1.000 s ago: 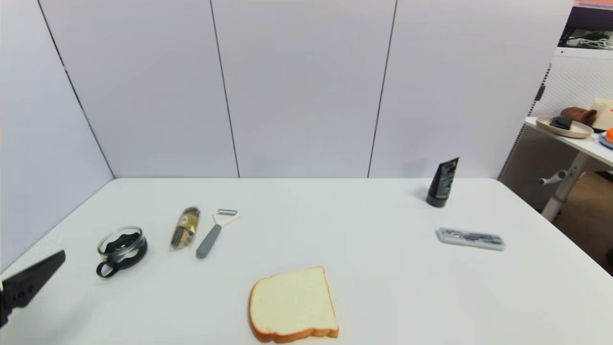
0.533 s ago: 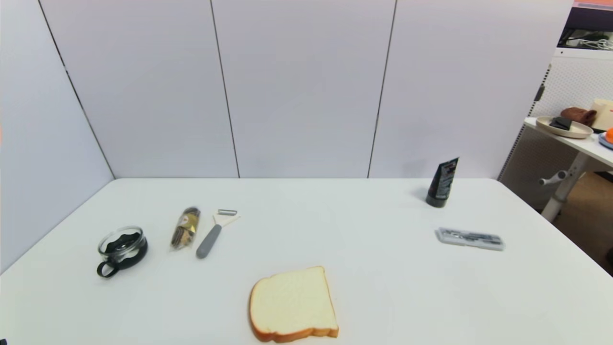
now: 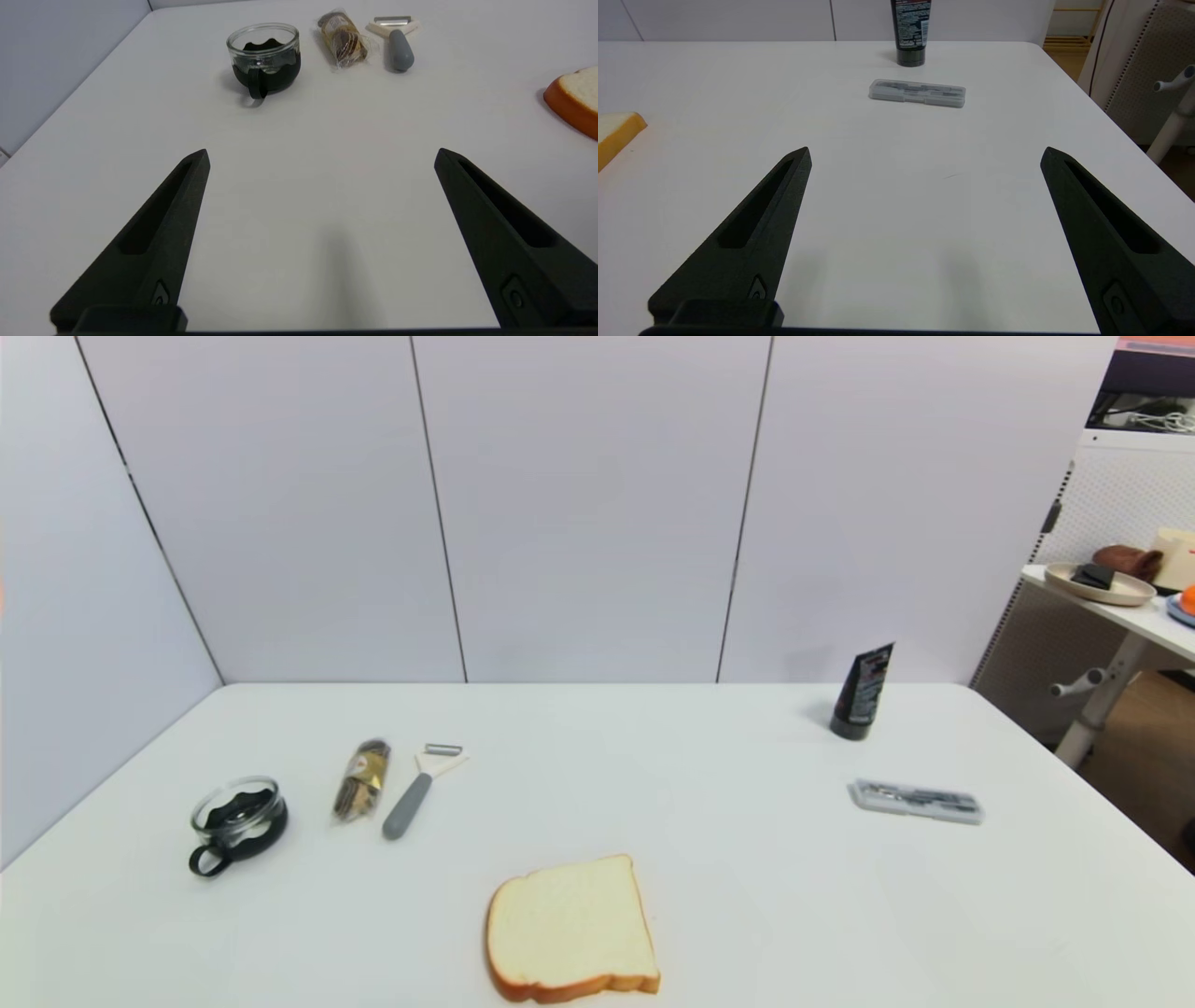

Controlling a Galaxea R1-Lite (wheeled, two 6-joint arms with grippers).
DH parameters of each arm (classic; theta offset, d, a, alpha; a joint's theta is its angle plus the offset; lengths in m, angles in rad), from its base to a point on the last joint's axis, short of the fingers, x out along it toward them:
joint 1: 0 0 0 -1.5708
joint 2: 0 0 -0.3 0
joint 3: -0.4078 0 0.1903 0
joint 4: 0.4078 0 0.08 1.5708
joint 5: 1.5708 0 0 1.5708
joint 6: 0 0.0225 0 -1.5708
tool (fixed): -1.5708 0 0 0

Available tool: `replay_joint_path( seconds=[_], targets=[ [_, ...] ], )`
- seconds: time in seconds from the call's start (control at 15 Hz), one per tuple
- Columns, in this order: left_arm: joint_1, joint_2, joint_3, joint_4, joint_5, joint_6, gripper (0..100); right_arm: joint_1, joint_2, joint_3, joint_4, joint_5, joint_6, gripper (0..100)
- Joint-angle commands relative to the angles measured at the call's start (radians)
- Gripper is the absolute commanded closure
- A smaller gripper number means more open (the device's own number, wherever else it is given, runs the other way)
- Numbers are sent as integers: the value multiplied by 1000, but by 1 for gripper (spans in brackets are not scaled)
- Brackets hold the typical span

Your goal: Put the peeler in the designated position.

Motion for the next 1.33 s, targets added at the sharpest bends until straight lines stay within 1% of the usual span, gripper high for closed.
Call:
replay_joint_path(
  seconds=[0.07, 0.33, 1.33],
  targets=[
    [-3, -69, 7, -12, 2, -7, 0, 0, 1, 0, 0, 2, 0, 0],
    [-3, -69, 7, -18, 20, -82, 0, 0, 1, 0, 0, 0, 0, 0],
    [-3, -69, 7, -19, 22, -85, 0, 0, 0, 0, 0, 0, 1, 0]
  ],
)
